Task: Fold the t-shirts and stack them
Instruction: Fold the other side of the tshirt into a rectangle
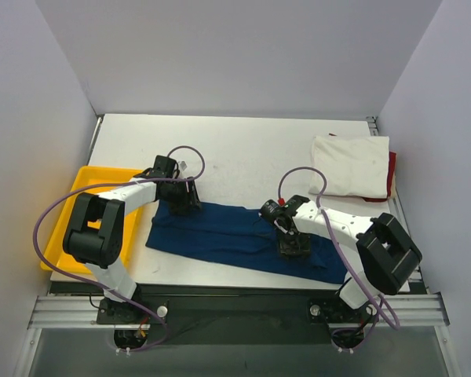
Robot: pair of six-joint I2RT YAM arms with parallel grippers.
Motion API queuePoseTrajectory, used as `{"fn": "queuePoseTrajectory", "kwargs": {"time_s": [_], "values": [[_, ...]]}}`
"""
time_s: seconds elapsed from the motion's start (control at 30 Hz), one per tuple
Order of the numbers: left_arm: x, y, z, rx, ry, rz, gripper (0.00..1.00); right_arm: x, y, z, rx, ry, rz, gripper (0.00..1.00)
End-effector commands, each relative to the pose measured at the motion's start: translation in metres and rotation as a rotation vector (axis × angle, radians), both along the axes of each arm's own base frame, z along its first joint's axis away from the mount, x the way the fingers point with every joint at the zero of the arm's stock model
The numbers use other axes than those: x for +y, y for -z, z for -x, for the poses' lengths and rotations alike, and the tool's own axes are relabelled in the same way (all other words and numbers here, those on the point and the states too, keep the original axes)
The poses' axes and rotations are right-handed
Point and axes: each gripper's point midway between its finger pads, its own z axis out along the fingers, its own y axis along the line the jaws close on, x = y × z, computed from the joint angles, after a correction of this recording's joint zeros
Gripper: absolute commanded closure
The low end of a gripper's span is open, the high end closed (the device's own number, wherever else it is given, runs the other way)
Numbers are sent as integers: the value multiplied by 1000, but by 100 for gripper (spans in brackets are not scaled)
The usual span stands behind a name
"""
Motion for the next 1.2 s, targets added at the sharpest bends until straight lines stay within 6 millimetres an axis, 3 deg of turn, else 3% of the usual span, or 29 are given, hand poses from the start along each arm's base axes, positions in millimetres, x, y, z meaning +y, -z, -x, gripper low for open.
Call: {"fn": "queuePoseTrajectory", "kwargs": {"time_s": [0.0, 0.37, 0.5, 0.73, 0.83, 1.07, 1.17], "values": [[6, 17, 12, 31, 15, -35, 32, -6, -3, 3, 23, -1, 51, 58], [7, 16, 13, 30, 17, -36, 32, 1, 13, 15, 89, 0, 10, 70], [7, 17, 12, 31, 18, -37, 32, 2, 16, 19, 111, 3, 1, 87], [7, 17, 12, 32, 15, -36, 32, -2, 17, 23, 112, 18, 4, 100], [7, 16, 11, 29, 16, -37, 32, 3, 11, 21, 99, 23, -30, 100], [7, 16, 11, 31, 14, -34, 32, 26, -28, 10, 43, 3, -157, 100], [7, 18, 12, 40, 16, -34, 32, 44, -33, 18, 124, -40, -236, 100]]}}
